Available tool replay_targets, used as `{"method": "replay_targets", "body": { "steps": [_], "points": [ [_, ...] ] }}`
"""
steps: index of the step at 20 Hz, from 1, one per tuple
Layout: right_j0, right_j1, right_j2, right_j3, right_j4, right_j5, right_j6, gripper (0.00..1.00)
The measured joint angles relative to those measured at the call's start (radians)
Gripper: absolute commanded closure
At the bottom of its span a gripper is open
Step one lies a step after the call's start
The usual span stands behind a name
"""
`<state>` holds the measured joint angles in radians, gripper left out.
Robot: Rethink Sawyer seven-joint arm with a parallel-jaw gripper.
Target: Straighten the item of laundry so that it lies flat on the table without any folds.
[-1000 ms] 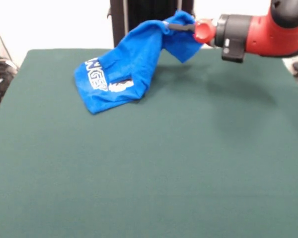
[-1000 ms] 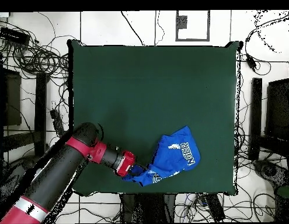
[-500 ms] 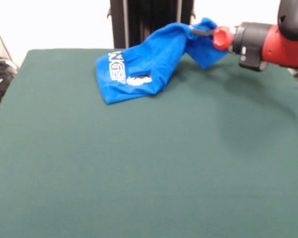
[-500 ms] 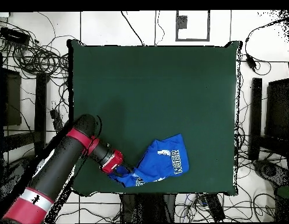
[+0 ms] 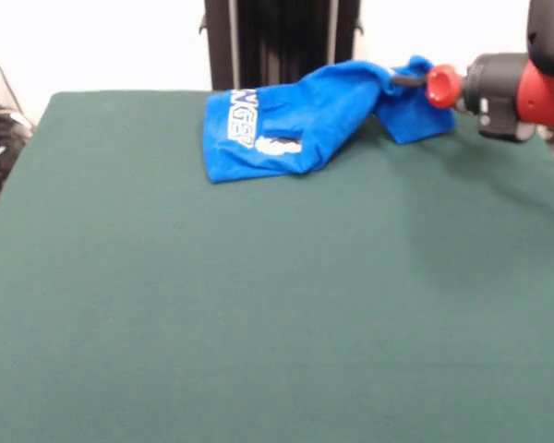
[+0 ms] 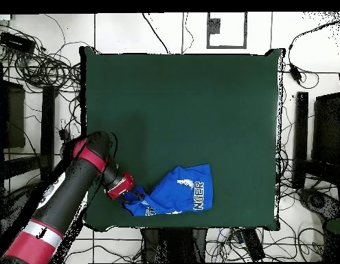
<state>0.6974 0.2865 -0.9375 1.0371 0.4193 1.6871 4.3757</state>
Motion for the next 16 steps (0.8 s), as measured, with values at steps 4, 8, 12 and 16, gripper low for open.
{"method": "replay_targets", "body": {
  "steps": [4,8,12,16],
  "points": [
    [0.000,0.007,-0.013,-0.023,0.047,0.037,0.000,0.00],
    [0.000,0.010,-0.025,-0.062,0.088,0.096,0.000,1.00],
    [0.000,0.010,-0.025,-0.077,0.088,0.124,0.000,1.00],
    [-0.001,0.010,-0.025,-0.092,0.087,0.150,0.000,1.00]
  ]
}}
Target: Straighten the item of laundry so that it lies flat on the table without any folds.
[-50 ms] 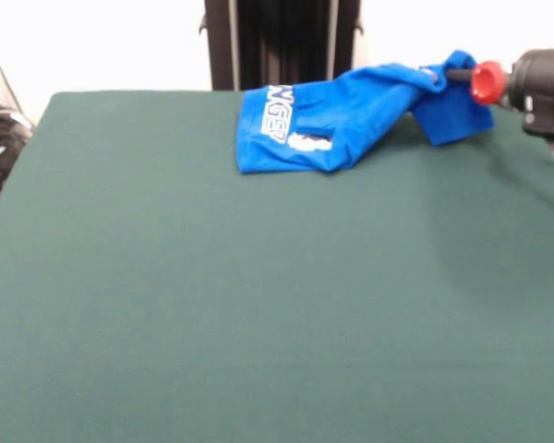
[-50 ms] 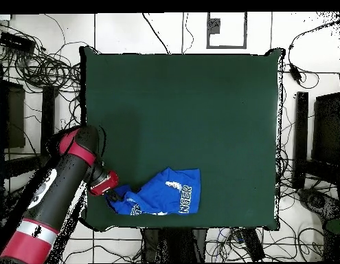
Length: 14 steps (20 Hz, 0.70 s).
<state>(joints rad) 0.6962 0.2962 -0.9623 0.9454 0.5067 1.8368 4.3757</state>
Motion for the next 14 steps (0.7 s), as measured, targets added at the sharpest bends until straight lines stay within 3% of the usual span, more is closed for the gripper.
{"method": "replay_targets", "body": {
  "steps": [9,14],
  "points": [
    [-0.006,-0.006,-0.012,-0.008,-0.010,0.006,0.000,1.00],
    [-0.033,-0.050,-0.084,-0.023,-0.146,0.072,0.000,1.00]
  ]
}}
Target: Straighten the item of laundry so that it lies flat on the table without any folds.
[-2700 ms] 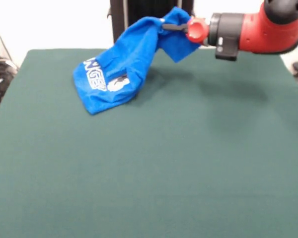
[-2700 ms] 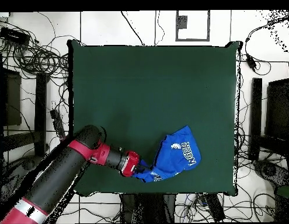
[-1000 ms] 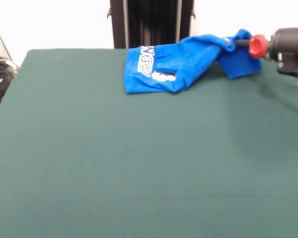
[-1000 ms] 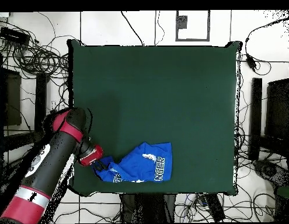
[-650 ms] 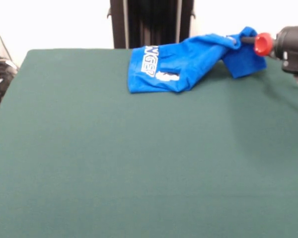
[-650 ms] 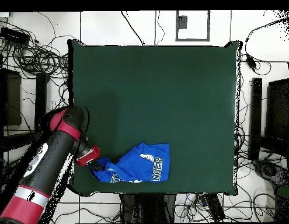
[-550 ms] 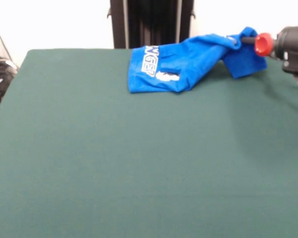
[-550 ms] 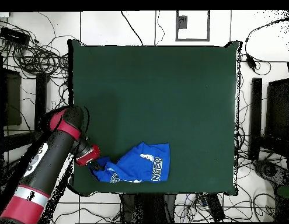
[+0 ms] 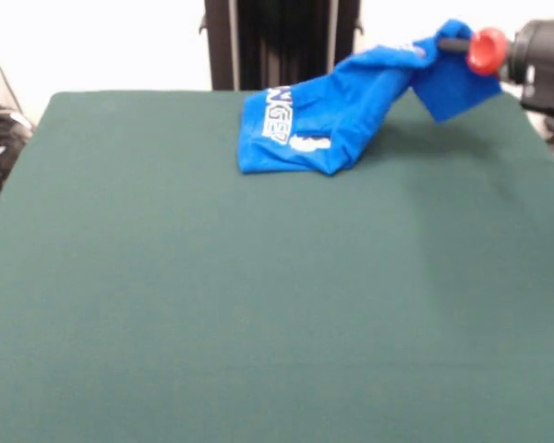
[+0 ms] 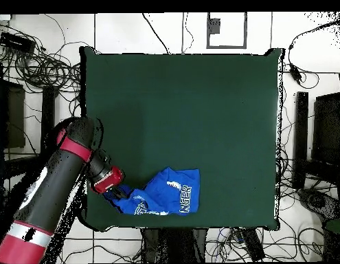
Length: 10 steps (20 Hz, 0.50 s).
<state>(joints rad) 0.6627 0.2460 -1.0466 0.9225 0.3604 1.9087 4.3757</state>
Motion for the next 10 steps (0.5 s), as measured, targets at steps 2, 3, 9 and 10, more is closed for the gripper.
{"method": "replay_targets", "body": {
  "steps": [2,3,9,10],
  "points": [
    [-0.016,-0.014,-0.020,-0.012,-0.037,0.013,0.000,1.00],
    [-0.028,-0.025,-0.032,-0.022,-0.063,0.019,0.000,1.00],
    [-0.155,-0.116,-0.092,-0.145,-0.240,0.027,-0.029,1.00],
    [-0.192,-0.140,-0.098,-0.186,-0.277,0.027,-0.052,1.00]
  ]
}}
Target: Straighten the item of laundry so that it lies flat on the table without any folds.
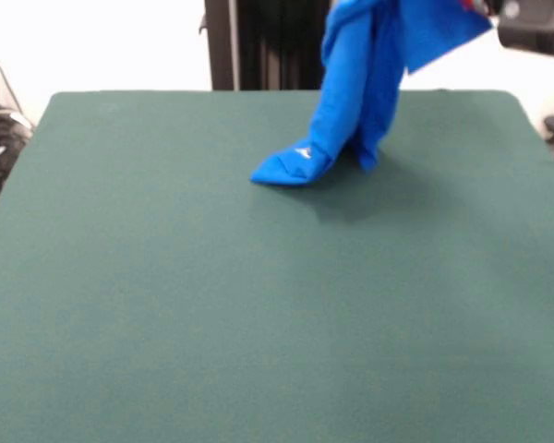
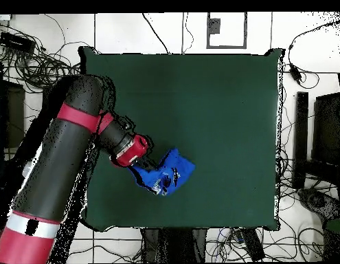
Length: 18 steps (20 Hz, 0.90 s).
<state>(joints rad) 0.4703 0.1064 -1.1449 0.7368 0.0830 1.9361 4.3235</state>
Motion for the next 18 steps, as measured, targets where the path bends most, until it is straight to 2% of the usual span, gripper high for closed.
{"method": "replay_targets", "body": {
  "steps": [2,3,6,9,15,18],
  "points": [
    [-0.022,-0.014,-0.002,-0.026,-0.023,0.002,-0.022,1.00],
    [-0.063,-0.039,-0.002,-0.082,-0.078,0.022,-0.086,0.00],
    [-0.077,-0.044,-0.006,-0.105,-0.101,0.042,-0.118,0.00],
    [-0.106,-0.039,-0.030,-0.184,-0.133,0.140,-0.190,0.00],
    [-0.140,0.007,-0.068,-0.314,-0.133,0.302,-0.191,0.00],
    [-0.145,0.020,-0.068,-0.346,-0.133,0.339,-0.191,0.00]
  ]
}}
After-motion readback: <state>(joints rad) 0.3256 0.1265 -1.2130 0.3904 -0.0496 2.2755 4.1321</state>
